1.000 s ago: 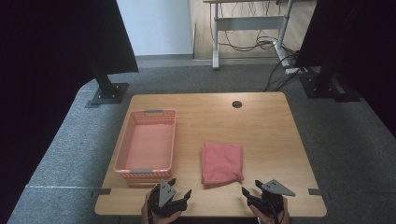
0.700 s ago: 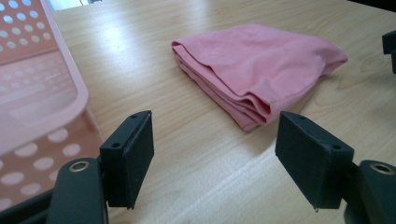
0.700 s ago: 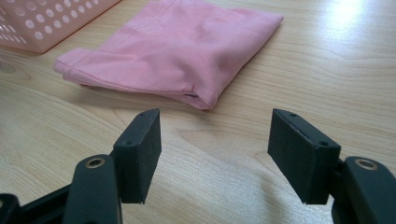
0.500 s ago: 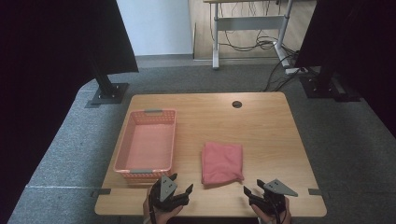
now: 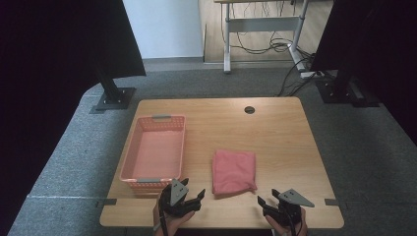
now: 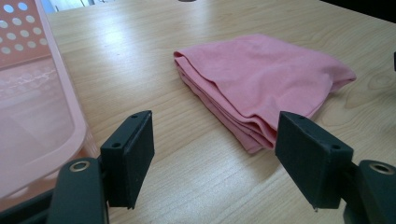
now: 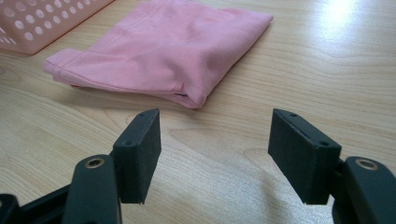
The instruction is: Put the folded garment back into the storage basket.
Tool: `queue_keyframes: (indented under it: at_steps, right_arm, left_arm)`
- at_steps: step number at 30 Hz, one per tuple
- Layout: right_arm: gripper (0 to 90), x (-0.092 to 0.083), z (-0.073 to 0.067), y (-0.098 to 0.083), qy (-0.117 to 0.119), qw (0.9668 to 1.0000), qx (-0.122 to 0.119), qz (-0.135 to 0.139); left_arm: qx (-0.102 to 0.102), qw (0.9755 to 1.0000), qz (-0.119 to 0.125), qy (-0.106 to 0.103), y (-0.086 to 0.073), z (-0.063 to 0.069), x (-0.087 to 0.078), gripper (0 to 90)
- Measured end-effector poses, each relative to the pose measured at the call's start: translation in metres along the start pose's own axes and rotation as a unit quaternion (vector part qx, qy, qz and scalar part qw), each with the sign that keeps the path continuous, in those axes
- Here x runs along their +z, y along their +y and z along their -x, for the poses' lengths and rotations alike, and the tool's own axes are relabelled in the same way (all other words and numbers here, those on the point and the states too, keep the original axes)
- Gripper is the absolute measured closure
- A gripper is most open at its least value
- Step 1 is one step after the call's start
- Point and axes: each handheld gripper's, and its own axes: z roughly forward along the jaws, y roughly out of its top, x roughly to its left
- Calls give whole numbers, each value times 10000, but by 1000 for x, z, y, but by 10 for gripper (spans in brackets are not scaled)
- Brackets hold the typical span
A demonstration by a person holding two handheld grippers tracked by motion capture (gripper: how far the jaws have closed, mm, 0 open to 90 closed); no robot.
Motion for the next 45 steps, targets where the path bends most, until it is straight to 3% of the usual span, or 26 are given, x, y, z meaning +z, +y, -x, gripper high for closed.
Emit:
queue_keyframes:
  at_steps: [45]
  right_arm:
    - [337,2,-1,-2,-78,9999,-68,-84]
  left_arm:
    - [27,9998,-63,176,23,-6,18,274]
